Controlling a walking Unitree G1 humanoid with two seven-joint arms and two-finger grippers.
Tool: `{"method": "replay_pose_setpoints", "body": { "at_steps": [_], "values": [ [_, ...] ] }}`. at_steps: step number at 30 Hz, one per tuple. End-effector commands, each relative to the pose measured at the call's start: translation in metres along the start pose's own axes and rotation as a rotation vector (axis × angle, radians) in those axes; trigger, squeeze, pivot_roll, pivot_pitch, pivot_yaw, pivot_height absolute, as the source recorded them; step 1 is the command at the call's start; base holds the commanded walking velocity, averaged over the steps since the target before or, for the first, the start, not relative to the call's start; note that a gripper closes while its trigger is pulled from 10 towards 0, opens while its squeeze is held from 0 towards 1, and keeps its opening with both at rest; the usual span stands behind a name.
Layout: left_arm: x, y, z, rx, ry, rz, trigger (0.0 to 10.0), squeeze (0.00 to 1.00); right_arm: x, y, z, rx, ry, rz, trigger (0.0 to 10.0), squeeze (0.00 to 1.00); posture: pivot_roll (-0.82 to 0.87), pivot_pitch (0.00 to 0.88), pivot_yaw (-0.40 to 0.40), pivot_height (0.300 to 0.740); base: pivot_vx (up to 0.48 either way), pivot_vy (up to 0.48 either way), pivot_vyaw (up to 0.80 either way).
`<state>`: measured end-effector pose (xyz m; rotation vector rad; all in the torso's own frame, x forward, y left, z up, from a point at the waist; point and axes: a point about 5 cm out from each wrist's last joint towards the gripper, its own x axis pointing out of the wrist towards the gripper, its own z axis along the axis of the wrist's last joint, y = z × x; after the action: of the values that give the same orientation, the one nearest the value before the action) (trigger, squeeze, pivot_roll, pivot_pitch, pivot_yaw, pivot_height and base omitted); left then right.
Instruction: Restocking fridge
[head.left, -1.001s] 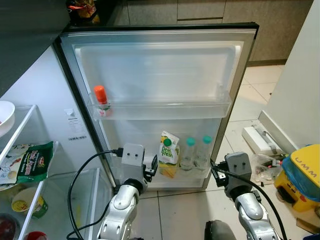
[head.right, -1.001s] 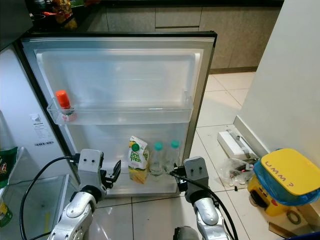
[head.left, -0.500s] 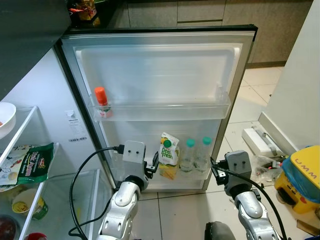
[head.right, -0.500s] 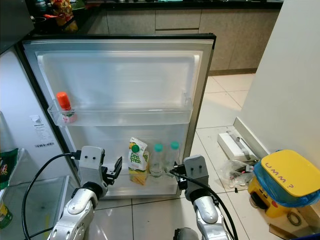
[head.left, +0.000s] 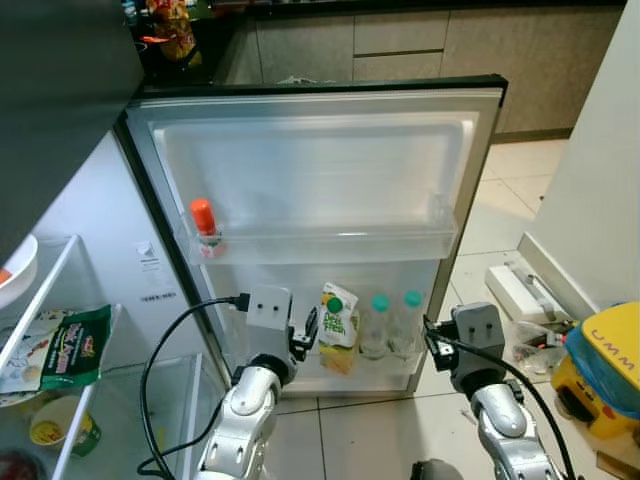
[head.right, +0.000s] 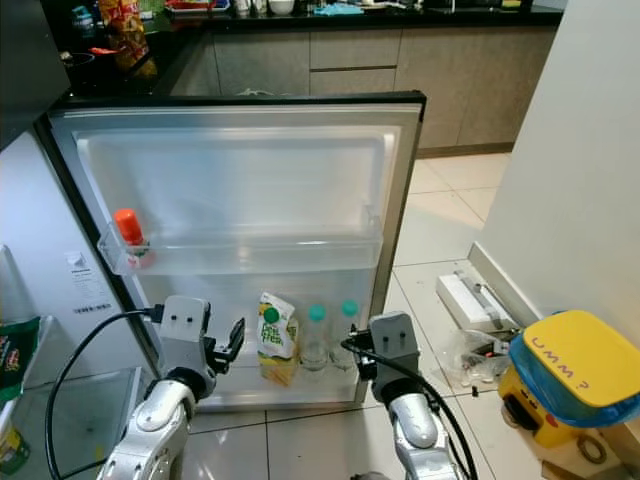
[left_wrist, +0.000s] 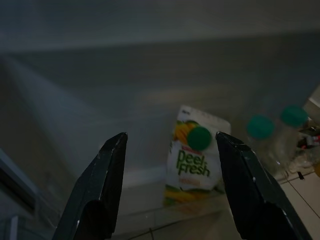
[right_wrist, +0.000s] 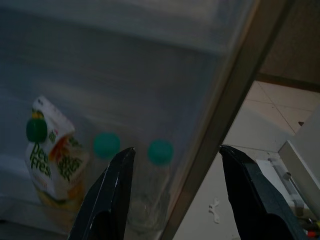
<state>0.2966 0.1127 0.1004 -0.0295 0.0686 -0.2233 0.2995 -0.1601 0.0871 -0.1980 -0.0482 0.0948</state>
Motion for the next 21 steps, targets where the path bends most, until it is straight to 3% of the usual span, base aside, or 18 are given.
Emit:
{"method": "replay_pose_setpoints", "body": {
  "at_steps": [1, 21],
  "values": [
    [0.0, -0.004, -0.0018, -0.008, 0.001, -0.002, 10.0, 0.0, -0.0009, -0.0008, -0.0032, -0.01, 0.009, -0.003, 10.0, 0.0, -0.14, 0.041, -0.002, 0.661, 0.0, 0.0, 0.0],
    [0.0004, -0.0051, -0.002, -0.01, -0.003, -0.005, 10.0, 0.0, -0.0001, 0.0001, -0.0025, -0.013, 0.003, 0.001, 10.0, 0.0, -0.14, 0.039, -0.005, 0.721, 0.0, 0.0, 0.0]
  ]
}}
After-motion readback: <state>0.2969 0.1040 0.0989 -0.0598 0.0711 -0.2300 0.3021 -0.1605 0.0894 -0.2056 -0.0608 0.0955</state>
